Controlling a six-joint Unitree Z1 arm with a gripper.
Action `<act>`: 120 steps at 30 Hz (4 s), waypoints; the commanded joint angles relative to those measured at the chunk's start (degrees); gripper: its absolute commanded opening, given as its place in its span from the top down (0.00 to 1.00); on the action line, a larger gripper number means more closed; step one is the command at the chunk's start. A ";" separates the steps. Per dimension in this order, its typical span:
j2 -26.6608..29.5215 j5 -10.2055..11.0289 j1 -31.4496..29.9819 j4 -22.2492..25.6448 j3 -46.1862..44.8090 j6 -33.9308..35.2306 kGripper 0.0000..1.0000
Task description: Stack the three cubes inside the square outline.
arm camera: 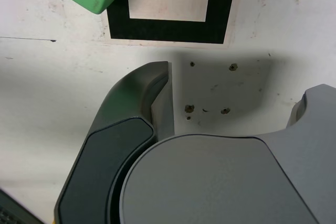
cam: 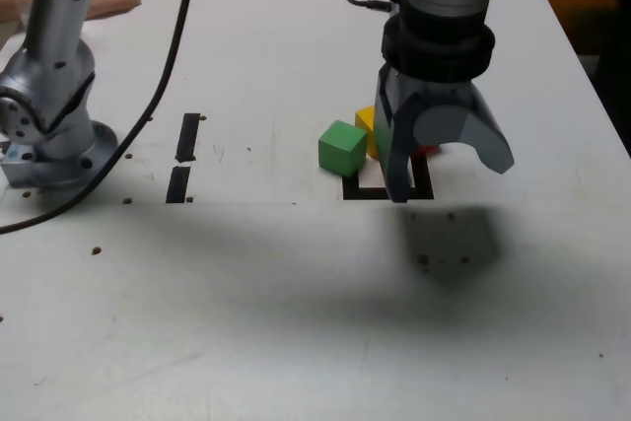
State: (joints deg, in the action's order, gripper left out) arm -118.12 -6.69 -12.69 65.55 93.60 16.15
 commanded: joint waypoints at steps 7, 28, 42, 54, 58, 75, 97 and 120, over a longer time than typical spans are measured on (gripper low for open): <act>-0.45 0.47 0.33 -0.64 0.06 0.02 0.10; -3.43 0.24 2.83 -2.13 0.16 -0.49 0.10; -4.73 0.46 6.49 -2.88 0.23 -1.92 0.10; -5.82 0.54 8.70 -3.58 0.03 -3.19 0.10; -6.39 0.54 9.44 -3.84 0.09 -3.63 0.10; -7.64 0.80 12.64 -5.23 0.51 -4.97 0.10; -8.98 -0.70 13.51 -8.23 0.83 -6.50 0.81; -8.57 -6.04 13.26 -11.30 -2.25 -9.97 0.69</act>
State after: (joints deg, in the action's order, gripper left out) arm -125.63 -12.13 1.29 54.49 91.97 6.26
